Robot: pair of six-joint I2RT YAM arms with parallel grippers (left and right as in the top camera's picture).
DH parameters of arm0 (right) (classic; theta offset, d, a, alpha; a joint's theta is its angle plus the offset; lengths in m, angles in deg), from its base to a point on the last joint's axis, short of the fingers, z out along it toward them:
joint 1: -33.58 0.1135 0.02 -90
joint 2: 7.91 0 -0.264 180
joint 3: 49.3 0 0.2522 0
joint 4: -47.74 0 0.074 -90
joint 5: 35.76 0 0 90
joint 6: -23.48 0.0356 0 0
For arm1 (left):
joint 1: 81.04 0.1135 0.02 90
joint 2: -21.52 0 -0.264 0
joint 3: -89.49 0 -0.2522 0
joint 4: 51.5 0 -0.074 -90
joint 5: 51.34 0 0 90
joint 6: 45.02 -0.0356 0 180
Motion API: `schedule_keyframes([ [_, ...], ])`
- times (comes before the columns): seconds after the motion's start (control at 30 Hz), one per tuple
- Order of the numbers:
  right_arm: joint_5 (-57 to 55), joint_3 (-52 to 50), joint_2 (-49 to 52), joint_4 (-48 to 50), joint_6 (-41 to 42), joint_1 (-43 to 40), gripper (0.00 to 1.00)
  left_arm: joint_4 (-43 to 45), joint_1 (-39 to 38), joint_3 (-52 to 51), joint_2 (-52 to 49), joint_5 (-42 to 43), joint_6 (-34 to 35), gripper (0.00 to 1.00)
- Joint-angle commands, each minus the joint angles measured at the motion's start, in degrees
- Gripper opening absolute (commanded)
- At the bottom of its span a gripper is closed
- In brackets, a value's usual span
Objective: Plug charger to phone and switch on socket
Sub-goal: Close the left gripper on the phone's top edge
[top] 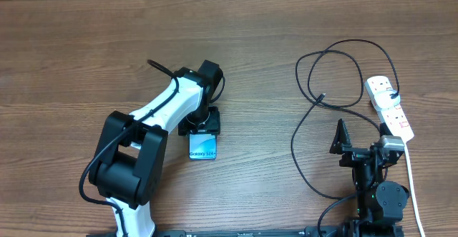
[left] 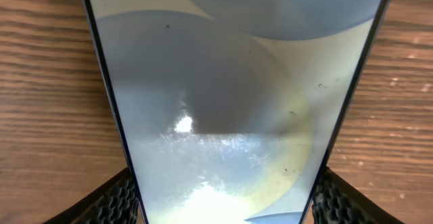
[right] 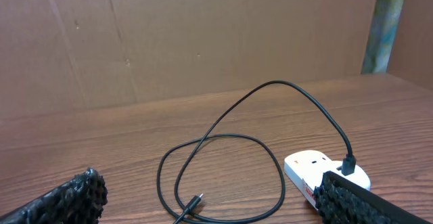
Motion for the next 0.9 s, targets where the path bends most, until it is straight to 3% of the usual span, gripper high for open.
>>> schedule_keyframes([
  [0.0, -0.1, -0.6, -0.3, 0.3, -0.1, 0.4, 1.00, -1.7, -0.1, 4.0, -0.3, -0.5, 0.1, 0.48],
  [0.5, -0.1, -0.6, -0.3, 0.3, -0.1, 0.4, 1.00, -10.4, -0.1, 10.5, -0.3, -0.1, -0.2, 0.49],
  [0.87, -0.1, -0.6, -0.3, 0.3, -0.1, 0.4, 1.00, -20.5, -0.1, 18.0, -0.3, 4.3, -5.3, 0.47],
])
